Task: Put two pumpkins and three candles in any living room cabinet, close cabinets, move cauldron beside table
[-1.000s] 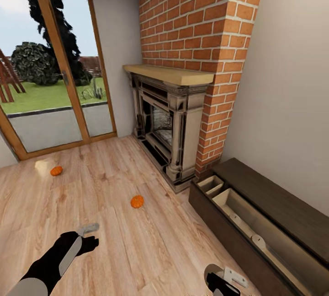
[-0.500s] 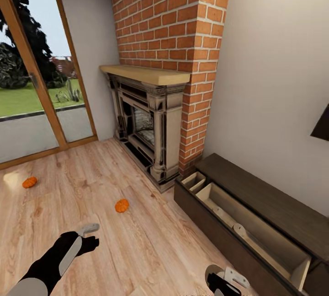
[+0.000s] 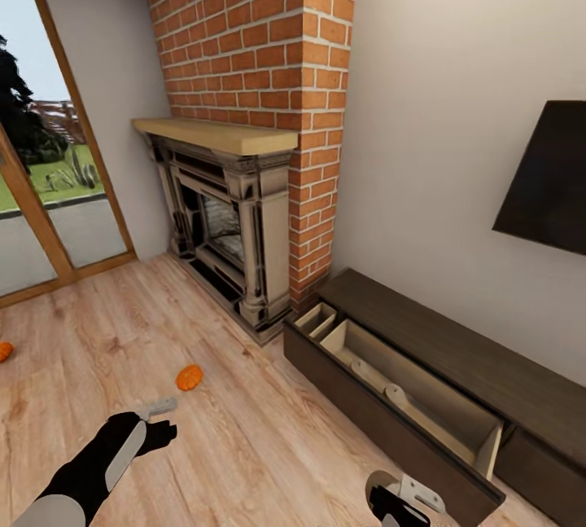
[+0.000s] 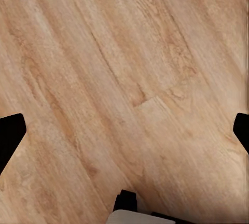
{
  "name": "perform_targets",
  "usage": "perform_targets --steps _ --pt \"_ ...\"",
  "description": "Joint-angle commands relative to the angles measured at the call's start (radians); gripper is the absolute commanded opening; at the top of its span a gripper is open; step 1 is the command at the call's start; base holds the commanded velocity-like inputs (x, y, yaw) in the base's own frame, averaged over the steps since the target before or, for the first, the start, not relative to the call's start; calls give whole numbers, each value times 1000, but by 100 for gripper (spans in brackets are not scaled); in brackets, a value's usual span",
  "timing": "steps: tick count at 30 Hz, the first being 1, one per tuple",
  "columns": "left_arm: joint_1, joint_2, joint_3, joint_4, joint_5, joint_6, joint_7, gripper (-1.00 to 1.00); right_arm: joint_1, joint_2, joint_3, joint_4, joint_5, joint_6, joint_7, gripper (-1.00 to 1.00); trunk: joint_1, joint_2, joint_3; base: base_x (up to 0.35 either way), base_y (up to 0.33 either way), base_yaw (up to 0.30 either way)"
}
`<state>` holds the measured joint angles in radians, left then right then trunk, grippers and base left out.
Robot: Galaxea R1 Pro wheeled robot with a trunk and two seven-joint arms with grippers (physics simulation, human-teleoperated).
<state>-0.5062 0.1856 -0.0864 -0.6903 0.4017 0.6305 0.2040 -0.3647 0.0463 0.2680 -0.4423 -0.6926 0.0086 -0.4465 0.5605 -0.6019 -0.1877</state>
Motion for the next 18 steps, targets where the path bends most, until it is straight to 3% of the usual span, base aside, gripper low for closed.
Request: perform_targets --steps 1,11,18 --pt "0 0 0 0 0 0 0 100 0 0 0 0 1 0 2 -100 -4 7 3 0 0 -280" --pt "0 0 0 0 1 -2 0 100 1 0 -1 0 1 1 2 -100 -8 14 6 0 9 -280" --pt "0 0 0 0 1 -2 0 100 0 -1 -1 1 1 1 2 -100 -8 14 6 0 197 -280"
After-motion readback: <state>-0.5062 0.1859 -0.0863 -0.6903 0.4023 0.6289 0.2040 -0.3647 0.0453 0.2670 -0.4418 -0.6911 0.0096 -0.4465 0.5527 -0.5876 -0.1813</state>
